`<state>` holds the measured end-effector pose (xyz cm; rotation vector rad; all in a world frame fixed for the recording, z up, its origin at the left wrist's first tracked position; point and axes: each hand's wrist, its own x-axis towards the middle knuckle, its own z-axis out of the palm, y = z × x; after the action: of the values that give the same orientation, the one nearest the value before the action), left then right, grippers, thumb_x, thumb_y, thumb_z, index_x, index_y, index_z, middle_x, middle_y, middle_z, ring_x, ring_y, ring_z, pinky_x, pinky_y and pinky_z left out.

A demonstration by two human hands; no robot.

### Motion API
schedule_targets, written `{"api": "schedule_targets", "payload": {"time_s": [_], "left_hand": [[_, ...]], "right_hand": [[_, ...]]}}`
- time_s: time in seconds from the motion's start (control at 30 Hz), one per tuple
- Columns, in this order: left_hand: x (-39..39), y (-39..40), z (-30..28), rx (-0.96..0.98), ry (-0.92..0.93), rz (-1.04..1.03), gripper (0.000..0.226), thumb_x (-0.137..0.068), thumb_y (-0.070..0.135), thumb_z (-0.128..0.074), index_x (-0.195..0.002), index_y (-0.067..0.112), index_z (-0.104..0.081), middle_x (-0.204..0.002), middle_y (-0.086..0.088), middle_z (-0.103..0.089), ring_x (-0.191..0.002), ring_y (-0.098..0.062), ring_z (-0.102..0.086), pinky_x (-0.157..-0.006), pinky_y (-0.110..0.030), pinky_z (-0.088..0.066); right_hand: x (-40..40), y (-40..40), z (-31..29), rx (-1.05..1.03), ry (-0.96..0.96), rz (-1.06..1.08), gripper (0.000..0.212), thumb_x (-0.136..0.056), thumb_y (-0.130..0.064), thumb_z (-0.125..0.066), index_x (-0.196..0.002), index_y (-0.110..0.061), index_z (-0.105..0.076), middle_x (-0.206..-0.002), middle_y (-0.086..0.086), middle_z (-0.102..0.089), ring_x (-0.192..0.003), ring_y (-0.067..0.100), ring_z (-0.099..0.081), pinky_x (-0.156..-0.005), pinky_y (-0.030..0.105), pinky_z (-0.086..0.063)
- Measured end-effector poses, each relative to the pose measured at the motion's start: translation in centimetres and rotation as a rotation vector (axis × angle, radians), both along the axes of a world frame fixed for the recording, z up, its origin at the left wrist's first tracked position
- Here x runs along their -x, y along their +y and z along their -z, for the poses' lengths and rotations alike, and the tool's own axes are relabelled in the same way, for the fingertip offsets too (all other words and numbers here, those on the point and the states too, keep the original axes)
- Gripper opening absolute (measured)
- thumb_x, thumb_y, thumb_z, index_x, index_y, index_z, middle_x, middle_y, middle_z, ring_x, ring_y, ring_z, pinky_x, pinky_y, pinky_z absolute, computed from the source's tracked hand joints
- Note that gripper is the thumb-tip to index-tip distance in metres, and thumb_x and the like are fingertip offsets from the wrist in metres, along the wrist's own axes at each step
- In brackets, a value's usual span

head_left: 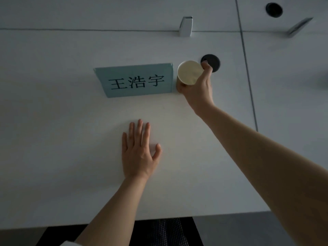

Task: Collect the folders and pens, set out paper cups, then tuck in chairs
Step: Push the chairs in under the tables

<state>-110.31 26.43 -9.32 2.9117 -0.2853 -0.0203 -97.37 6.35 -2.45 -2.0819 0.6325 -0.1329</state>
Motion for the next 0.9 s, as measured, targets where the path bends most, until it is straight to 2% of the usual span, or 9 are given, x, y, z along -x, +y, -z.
{"api": "schedule_targets", "payload": {"time_s": [0.1, 0.17, 0.27, 0.43, 0.57, 0.63, 0.77, 0.83, 0.9], "left_hand": [[0.0, 0.1, 0.0, -0.001, 0.004, -0.002, 0.069, -0.087, 0.046, -0.047, -0.149, 0.017, -0.037, -0.159, -0.007, -0.028, -0.148, -0.03, -0.021, -0.119, -0.047, -0.014], [0.0, 0.1, 0.1, 0.0, 0.015, -0.001, 0.07, -0.087, 0.046, -0.046, -0.15, 0.017, -0.036, -0.159, -0.006, -0.027, -0.148, -0.03, -0.02, -0.12, -0.047, -0.013], [-0.1, 0.3, 0.2, -0.004, 0.063, -0.006, 0.071, -0.087, 0.048, -0.043, -0.151, 0.018, -0.033, -0.16, -0.007, -0.026, -0.148, -0.03, -0.019, -0.12, -0.048, -0.013], [-0.2, 0.6, -0.3, -0.042, 0.165, 0.034, 0.073, -0.087, 0.048, -0.033, -0.152, 0.015, -0.028, -0.161, -0.011, -0.021, -0.148, -0.033, -0.017, -0.119, -0.05, -0.011], [0.6, -1.1, -2.2, 0.064, 0.302, -0.025, 0.071, -0.087, 0.028, -0.054, -0.151, 0.011, -0.028, -0.162, -0.013, -0.013, -0.15, -0.031, -0.005, -0.119, -0.049, -0.005], [2.6, -2.3, -2.9, 0.069, 0.348, 0.05, 0.072, -0.086, 0.025, -0.058, -0.151, 0.011, -0.029, -0.162, -0.015, -0.01, -0.15, -0.031, -0.003, -0.119, -0.048, -0.004], [6.6, -4.5, -3.4, 0.027, 0.335, 0.24, 0.072, -0.076, 0.019, -0.07, -0.142, 0.004, -0.044, -0.156, -0.022, -0.028, -0.145, -0.04, -0.022, -0.113, -0.056, -0.023], [8.3, -6.3, -3.5, 0.021, 0.321, 0.24, 0.07, -0.072, 0.017, -0.074, -0.137, 0.001, -0.051, -0.15, -0.024, -0.038, -0.141, -0.043, -0.031, -0.11, -0.056, -0.029], [10.1, -8.6, -4.1, 0.041, 0.328, 0.279, 0.068, -0.071, 0.021, -0.07, -0.133, 0.0, -0.054, -0.144, -0.024, -0.046, -0.136, -0.044, -0.038, -0.109, -0.054, -0.032]], "right_hand": [[0.5, -0.2, 0.0, 0.018, 0.05, -0.015, 0.09, -0.079, -0.025, -0.073, -0.146, -0.013, -0.015, -0.144, 0.011, -0.039, -0.125, 0.029, -0.044, -0.093, 0.031, -0.038], [2.1, -0.4, 0.0, 0.018, 0.128, -0.054, 0.089, -0.079, -0.018, -0.071, -0.146, -0.013, -0.012, -0.145, 0.012, -0.038, -0.128, 0.03, -0.042, -0.098, 0.034, -0.038], [6.0, -0.3, -0.2, 0.004, 0.234, -0.088, 0.079, -0.083, -0.012, -0.066, -0.145, -0.013, -0.018, -0.142, 0.013, -0.041, -0.129, 0.028, -0.041, -0.105, 0.041, -0.039], [14.2, -0.5, -1.1, -0.016, 0.291, 0.002, 0.054, -0.09, -0.016, -0.057, -0.139, -0.01, -0.034, -0.134, 0.01, -0.052, -0.124, 0.027, -0.047, -0.099, 0.031, -0.037], [20.2, -1.5, -1.8, -0.076, 0.325, 0.077, 0.046, -0.093, -0.015, -0.054, -0.135, -0.008, -0.038, -0.129, 0.008, -0.056, -0.119, 0.025, -0.052, -0.089, 0.024, -0.036], [23.3, -2.1, -2.3, -0.092, 0.329, 0.108, 0.044, -0.093, -0.014, -0.054, -0.134, -0.008, -0.039, -0.127, 0.008, -0.057, -0.116, 0.026, -0.054, -0.087, 0.024, -0.037], [29.4, -5.3, -3.6, -0.138, 0.316, 0.177, 0.042, -0.094, -0.016, -0.053, -0.134, -0.01, -0.041, -0.126, 0.007, -0.058, -0.116, 0.023, -0.055, -0.089, 0.025, -0.04], [32.6, -7.8, -4.2, -0.148, 0.293, 0.232, 0.041, -0.094, -0.016, -0.054, -0.133, -0.011, -0.043, -0.124, 0.006, -0.059, -0.115, 0.021, -0.055, -0.089, 0.025, -0.041], [35.4, -9.8, -4.6, -0.168, 0.277, 0.302, 0.041, -0.092, -0.014, -0.055, -0.132, -0.011, -0.044, -0.123, 0.006, -0.06, -0.111, 0.02, -0.056, -0.088, 0.025, -0.043]]}}
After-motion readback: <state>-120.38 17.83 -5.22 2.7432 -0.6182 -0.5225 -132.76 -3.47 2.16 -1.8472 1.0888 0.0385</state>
